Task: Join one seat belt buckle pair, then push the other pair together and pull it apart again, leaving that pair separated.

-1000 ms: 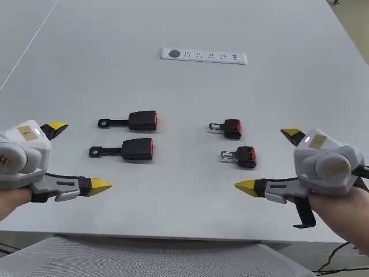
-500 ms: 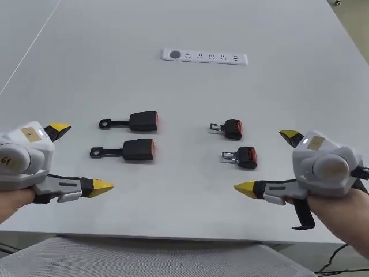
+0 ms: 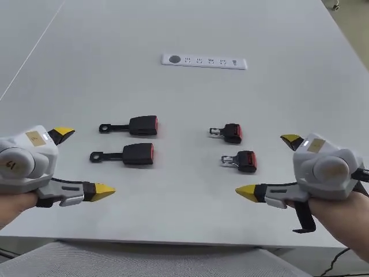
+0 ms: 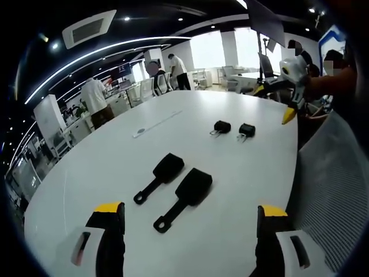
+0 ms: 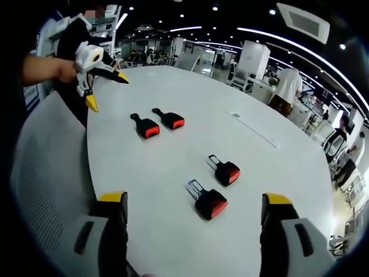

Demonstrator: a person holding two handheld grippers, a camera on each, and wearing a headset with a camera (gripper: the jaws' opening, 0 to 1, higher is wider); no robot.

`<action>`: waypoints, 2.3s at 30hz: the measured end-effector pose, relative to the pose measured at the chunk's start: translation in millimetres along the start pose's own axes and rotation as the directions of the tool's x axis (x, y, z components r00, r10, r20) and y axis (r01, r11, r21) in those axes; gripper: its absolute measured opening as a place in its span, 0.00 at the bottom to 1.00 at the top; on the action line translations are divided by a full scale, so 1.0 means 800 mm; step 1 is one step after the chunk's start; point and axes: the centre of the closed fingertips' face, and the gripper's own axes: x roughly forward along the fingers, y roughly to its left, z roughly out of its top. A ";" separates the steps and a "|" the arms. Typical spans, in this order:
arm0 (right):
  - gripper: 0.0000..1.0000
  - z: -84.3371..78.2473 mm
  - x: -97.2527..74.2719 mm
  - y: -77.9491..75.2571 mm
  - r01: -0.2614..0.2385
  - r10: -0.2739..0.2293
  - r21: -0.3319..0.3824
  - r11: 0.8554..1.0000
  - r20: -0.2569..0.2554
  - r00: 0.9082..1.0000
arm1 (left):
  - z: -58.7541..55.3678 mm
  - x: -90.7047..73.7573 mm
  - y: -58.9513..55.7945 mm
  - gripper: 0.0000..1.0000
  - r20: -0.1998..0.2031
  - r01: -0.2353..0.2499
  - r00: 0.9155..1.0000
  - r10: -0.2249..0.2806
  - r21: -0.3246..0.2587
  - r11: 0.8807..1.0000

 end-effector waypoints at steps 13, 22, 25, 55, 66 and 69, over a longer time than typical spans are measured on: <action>0.97 0.000 -0.001 -0.001 -0.003 0.003 -0.010 1.000 -0.017 1.000 | 0.001 0.001 0.009 0.98 -0.019 -0.030 0.999 0.031 0.025 0.999; 0.98 0.000 -0.002 -0.002 0.002 -0.002 -0.012 1.000 -0.022 1.000 | 0.001 0.005 0.006 0.97 -0.026 -0.018 0.999 0.019 0.027 0.999; 0.99 -0.001 -0.002 -0.002 0.004 -0.004 -0.008 1.000 -0.028 1.000 | 0.003 0.007 0.006 0.97 -0.025 -0.017 1.000 0.017 0.026 1.000; 0.96 0.007 -0.007 -0.004 0.021 -0.024 -0.070 0.997 -0.037 0.999 | 0.006 0.007 0.006 0.96 -0.030 -0.019 0.999 0.020 0.039 0.999; 0.92 0.008 -0.005 -0.005 0.012 -0.016 -0.093 0.996 -0.049 0.999 | 0.000 0.007 0.010 0.94 -0.053 -0.018 0.998 0.020 0.046 0.999; 0.90 0.005 -0.004 -0.007 0.010 -0.017 -0.106 0.994 -0.060 0.998 | 0.000 0.009 0.010 0.94 -0.061 -0.010 0.998 0.014 0.061 0.998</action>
